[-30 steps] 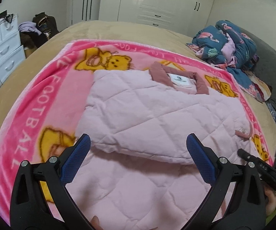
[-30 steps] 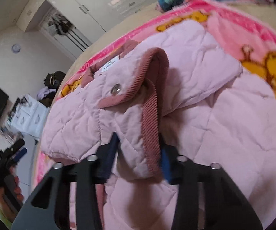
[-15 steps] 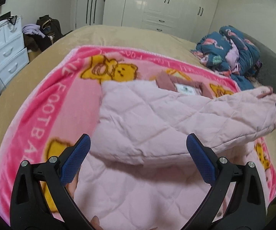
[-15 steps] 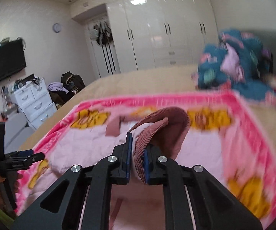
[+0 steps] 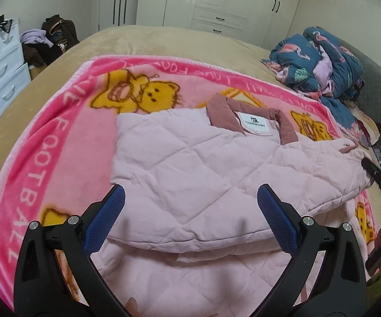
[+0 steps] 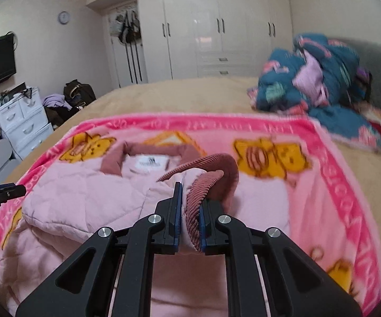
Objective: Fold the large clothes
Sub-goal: 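Grasp the corduroy front trim with the right gripper and fold it inward, then open the right gripper and withdraw from the folded front panel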
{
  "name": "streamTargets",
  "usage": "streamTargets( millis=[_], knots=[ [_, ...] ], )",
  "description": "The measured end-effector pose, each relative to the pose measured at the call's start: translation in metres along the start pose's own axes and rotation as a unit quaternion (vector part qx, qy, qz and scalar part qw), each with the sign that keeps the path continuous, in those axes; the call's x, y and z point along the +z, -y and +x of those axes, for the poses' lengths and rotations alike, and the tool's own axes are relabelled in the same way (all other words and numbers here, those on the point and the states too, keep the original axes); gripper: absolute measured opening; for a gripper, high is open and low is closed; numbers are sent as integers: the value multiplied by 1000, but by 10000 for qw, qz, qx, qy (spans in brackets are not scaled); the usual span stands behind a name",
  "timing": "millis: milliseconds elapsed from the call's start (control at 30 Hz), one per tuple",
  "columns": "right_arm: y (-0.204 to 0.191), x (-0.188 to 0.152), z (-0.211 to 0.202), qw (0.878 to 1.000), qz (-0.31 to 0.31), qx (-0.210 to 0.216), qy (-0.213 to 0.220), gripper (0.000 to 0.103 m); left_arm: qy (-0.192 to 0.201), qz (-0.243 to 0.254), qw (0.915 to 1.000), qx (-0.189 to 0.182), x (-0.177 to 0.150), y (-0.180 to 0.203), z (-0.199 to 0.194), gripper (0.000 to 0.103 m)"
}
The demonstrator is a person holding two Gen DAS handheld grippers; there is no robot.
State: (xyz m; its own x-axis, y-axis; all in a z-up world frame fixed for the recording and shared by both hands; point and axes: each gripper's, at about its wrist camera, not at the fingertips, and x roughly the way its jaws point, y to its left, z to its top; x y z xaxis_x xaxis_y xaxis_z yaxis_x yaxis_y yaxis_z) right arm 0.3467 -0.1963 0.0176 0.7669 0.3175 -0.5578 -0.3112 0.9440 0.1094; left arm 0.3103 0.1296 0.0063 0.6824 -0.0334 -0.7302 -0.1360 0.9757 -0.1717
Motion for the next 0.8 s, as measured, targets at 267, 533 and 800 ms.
streamTargets(
  millis=[267,533,800],
  knots=[
    [16,-38,2,9968,554,-146,-557,40,-135,213,9997,30,1,17,14,94],
    [-1,-41,-33,9976,638,-259,-90,55,-519,331,9981,-18,-11,26,40,94],
    [-54,-9,-18,9993,-139,137,-324,63,-729,383,9966,-77,-34,13,65,95]
  ],
)
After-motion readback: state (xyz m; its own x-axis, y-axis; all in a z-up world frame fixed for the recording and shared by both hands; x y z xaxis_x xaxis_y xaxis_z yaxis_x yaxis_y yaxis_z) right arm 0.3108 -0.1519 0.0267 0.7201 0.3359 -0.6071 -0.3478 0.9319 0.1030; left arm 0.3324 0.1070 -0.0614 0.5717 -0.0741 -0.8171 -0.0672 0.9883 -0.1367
